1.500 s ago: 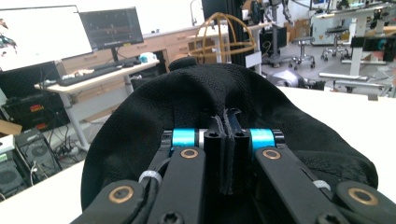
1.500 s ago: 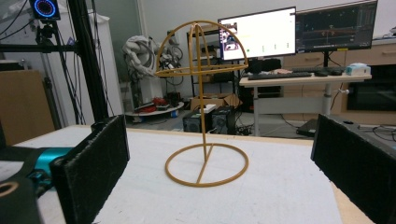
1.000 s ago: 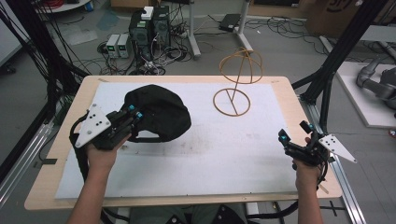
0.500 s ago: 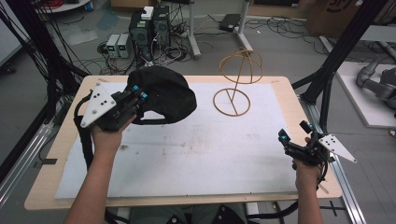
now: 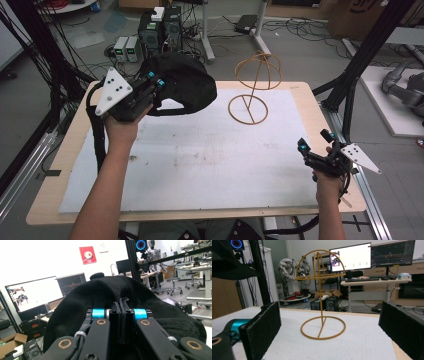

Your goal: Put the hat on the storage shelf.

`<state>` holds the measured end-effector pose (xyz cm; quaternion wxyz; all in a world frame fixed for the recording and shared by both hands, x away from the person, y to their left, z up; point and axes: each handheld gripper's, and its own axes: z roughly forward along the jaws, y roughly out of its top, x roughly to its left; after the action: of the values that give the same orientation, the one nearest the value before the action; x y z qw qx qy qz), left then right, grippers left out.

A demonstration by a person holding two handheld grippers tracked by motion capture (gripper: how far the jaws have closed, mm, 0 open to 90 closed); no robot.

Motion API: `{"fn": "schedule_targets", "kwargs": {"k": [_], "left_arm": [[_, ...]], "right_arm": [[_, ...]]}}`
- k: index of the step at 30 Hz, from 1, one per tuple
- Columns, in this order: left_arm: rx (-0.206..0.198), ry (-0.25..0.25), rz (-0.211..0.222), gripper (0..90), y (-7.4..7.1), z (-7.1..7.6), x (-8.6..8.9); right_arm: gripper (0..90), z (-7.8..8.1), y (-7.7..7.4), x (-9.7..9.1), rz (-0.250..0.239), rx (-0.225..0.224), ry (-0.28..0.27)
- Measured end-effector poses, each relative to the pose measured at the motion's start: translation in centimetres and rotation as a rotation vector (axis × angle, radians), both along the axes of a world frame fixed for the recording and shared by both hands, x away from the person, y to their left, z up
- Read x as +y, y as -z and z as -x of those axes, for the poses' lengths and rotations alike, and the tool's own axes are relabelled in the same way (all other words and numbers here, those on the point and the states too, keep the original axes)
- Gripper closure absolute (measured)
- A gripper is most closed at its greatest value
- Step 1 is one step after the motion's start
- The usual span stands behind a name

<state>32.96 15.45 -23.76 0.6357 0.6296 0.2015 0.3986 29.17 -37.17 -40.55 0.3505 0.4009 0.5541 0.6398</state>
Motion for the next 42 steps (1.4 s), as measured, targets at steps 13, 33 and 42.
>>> {"fn": "schedule_targets", "kwargs": {"k": [13, 33, 42], "left_arm": [[0.002, 0.014, -0.017, 88.1, -1.6, -2.8, -2.7], [-0.010, 0.024, -0.010, 88.1, -3.7, -7.1, -7.1], [-0.011, -0.001, 0.000, 88.1, -4.3, -9.4, -9.5]], "right_arm": [[3.8, -0.1, 0.0, -0.1, -0.003, -0.003, -0.001], [3.8, -0.2, 0.5, -0.5, -0.009, 0.012, 0.007], [3.8, -0.2, 0.6, -0.8, -0.011, 0.021, 0.011]]}}
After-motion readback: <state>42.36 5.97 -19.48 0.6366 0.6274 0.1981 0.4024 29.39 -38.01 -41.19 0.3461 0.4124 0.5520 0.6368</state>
